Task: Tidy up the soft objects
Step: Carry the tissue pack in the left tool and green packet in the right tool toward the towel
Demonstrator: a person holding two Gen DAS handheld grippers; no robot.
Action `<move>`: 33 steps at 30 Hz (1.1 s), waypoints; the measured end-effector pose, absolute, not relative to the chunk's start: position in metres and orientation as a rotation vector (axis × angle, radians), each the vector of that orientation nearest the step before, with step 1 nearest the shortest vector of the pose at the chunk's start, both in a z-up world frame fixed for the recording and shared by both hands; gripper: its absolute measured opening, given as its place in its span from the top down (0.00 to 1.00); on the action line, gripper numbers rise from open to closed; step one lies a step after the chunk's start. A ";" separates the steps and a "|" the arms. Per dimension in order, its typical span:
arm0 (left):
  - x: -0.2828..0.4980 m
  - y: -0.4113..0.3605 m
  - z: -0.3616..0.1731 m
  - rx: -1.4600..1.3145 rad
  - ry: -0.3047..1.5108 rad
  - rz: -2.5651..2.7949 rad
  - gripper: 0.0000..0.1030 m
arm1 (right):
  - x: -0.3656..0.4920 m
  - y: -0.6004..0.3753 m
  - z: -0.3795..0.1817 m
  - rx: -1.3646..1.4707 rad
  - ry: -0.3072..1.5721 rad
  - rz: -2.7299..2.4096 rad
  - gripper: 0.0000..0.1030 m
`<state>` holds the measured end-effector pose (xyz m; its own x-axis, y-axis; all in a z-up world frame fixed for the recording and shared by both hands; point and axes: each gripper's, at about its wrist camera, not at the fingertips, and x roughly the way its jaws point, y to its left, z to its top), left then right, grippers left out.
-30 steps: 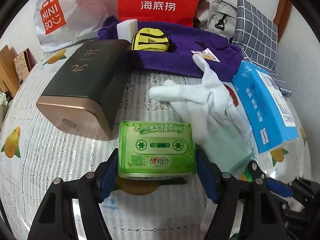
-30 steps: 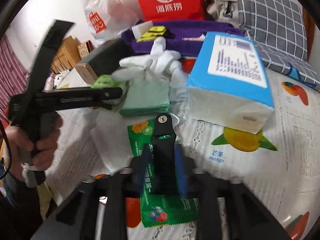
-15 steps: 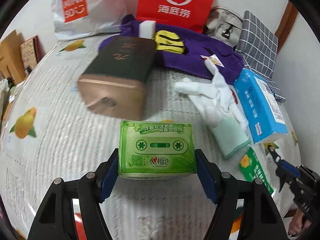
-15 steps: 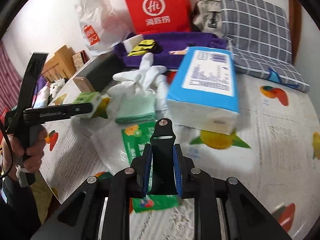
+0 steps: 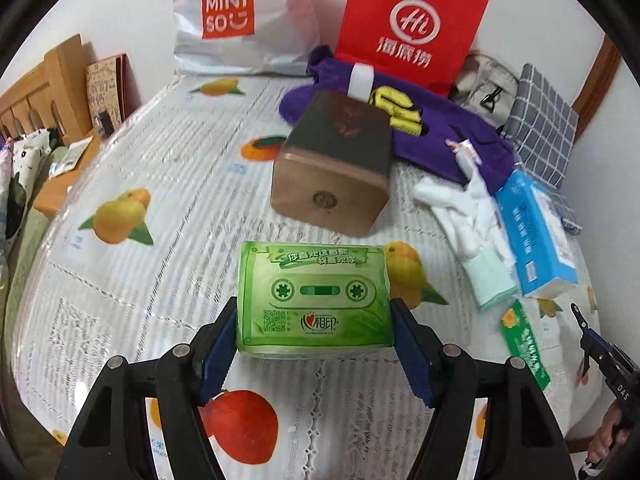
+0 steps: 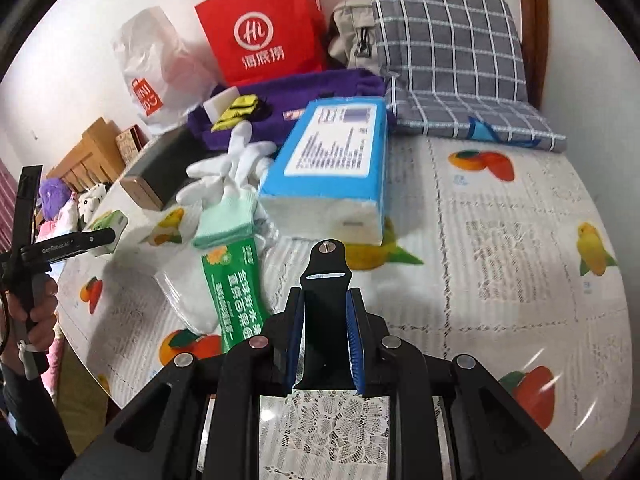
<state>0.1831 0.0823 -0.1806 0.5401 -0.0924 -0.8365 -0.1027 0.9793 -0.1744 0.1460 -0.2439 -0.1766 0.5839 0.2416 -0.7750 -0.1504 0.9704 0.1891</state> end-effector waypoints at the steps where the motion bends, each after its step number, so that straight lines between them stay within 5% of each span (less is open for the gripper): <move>1: 0.182 0.082 -0.176 -0.210 0.992 0.005 0.32 | 0.146 -0.243 -0.173 0.103 0.912 0.231 0.80; 33: 0.236 0.075 -0.075 -0.194 0.857 -0.025 0.32 | 0.226 -0.230 -0.068 0.094 0.758 0.266 0.80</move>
<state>0.2356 0.0752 -0.0748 0.6554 -0.1001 -0.7486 -0.0561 0.9820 -0.1804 0.2264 -0.2304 -0.0675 0.6944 0.2717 -0.6663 -0.2042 0.9623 0.1796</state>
